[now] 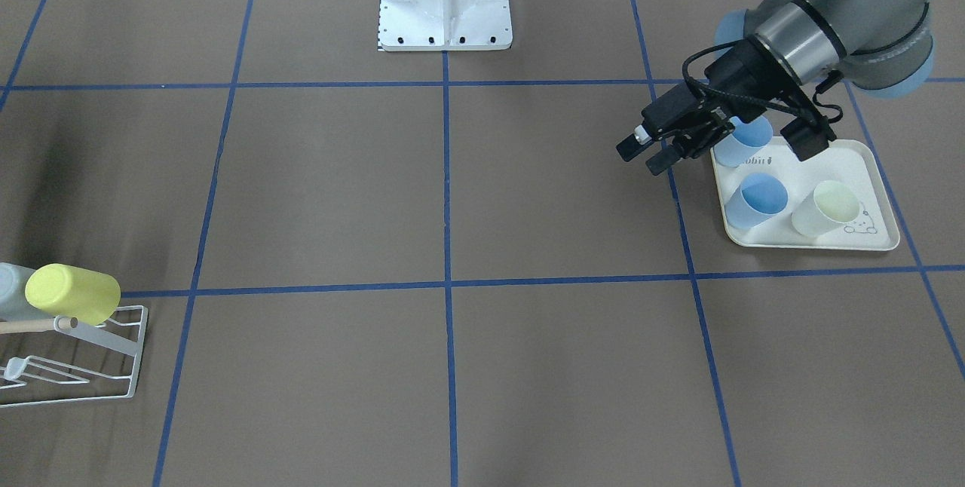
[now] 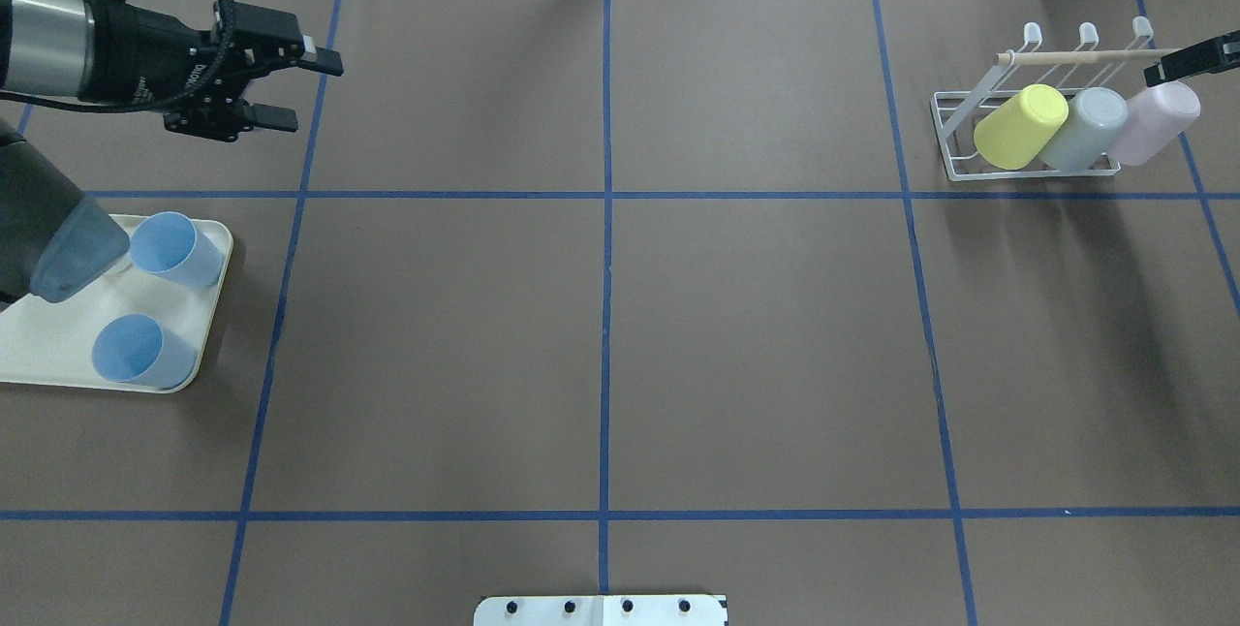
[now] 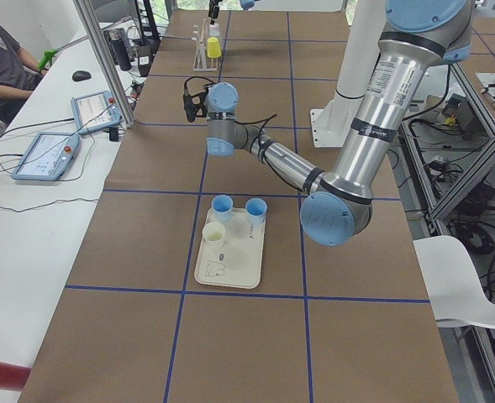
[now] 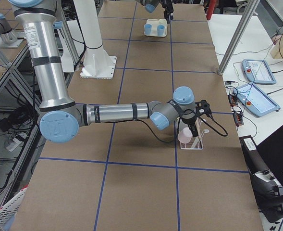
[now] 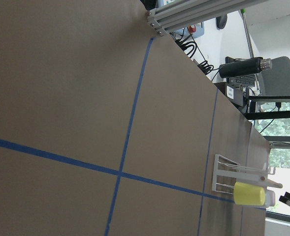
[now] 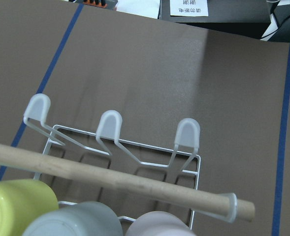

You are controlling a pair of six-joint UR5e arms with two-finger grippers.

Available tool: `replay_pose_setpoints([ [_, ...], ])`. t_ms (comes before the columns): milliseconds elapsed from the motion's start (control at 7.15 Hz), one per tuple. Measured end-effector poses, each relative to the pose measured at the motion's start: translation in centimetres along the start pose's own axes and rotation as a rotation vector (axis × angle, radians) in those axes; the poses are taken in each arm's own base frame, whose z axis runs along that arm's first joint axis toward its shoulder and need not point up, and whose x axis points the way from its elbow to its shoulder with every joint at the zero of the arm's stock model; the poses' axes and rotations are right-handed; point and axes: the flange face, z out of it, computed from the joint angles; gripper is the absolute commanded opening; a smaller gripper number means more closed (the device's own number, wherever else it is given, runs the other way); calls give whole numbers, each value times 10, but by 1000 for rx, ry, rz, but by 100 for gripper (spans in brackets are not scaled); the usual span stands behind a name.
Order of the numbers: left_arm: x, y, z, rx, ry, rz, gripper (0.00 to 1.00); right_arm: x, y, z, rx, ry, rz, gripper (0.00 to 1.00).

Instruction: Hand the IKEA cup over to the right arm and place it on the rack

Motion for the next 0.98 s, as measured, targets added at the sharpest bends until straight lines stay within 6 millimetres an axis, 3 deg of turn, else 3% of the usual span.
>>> replay_pose_setpoints([
  [699,-151,-50,-91,86,-346,343,100,-2,0,-1,-1,-8,1,99],
  [979,-200,-61,-105,92,-518,380,99,-2,1,1,-6,-10,2,99],
])
